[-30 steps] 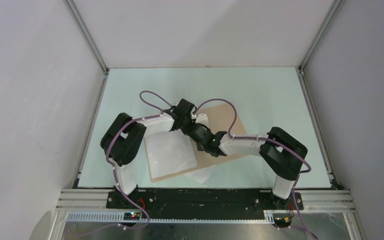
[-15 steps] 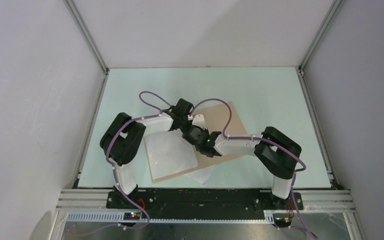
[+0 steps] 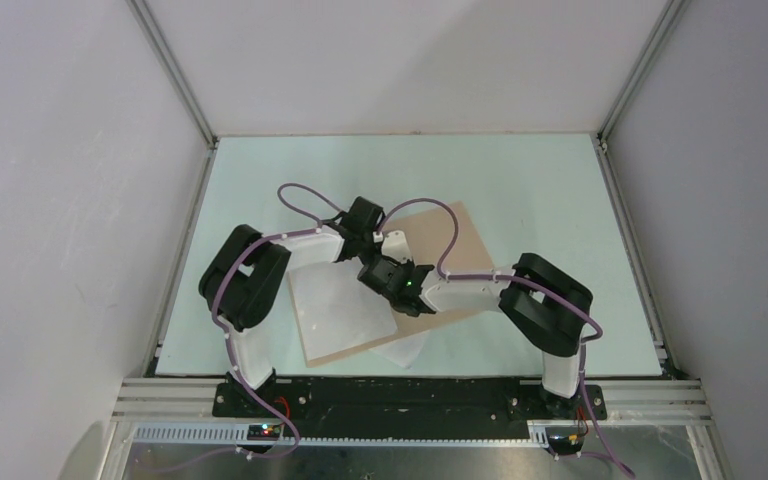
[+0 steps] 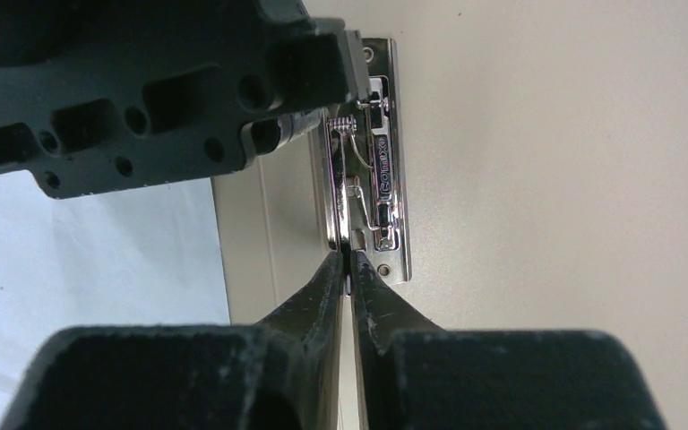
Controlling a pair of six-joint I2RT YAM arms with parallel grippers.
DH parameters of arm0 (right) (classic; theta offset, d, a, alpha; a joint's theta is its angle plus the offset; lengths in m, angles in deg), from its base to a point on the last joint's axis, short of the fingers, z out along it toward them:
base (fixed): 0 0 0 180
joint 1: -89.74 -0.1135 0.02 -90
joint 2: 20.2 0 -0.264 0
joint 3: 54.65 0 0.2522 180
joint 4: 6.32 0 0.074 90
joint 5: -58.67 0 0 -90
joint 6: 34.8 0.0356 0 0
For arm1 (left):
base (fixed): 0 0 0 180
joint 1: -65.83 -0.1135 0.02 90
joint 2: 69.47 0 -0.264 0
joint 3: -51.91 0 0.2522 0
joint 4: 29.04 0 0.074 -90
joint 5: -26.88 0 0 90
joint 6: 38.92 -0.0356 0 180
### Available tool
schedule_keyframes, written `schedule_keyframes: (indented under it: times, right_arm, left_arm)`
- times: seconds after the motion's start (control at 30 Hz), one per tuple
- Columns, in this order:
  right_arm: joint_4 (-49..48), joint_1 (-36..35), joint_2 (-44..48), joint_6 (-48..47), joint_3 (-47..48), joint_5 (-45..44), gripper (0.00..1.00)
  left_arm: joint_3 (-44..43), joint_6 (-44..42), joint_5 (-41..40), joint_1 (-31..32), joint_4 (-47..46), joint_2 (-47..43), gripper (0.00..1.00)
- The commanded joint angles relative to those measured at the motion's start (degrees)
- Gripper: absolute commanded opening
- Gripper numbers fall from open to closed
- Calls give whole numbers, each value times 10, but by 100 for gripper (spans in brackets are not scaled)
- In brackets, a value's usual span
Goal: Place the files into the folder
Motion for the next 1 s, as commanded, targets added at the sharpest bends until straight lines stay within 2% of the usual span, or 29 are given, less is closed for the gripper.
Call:
schedule_keyframes:
  times: [0.0,0.17,0.37,0.6,0.8,0.97]
  right_arm:
    - [77,-2,-58,13,-19,4,10]
    - [114,-12,-71,40,-18,-40,8]
    - [146,-35,-101,55,-9,-70,0]
    - [197,-58,-169,75,20,-101,0]
    - [206,-68,-217,96,20,-85,0]
    - [226,-68,-203,123,13,-89,0]
  left_arm:
    - [40,-44,-9,0,116,35,0]
    - [45,-45,5,-4,115,41,0]
    - [48,-52,16,-15,114,39,0]
    - [54,-71,26,-24,114,35,0]
    - [62,-85,32,-40,114,30,0]
    - [63,-95,29,-44,114,29,0]
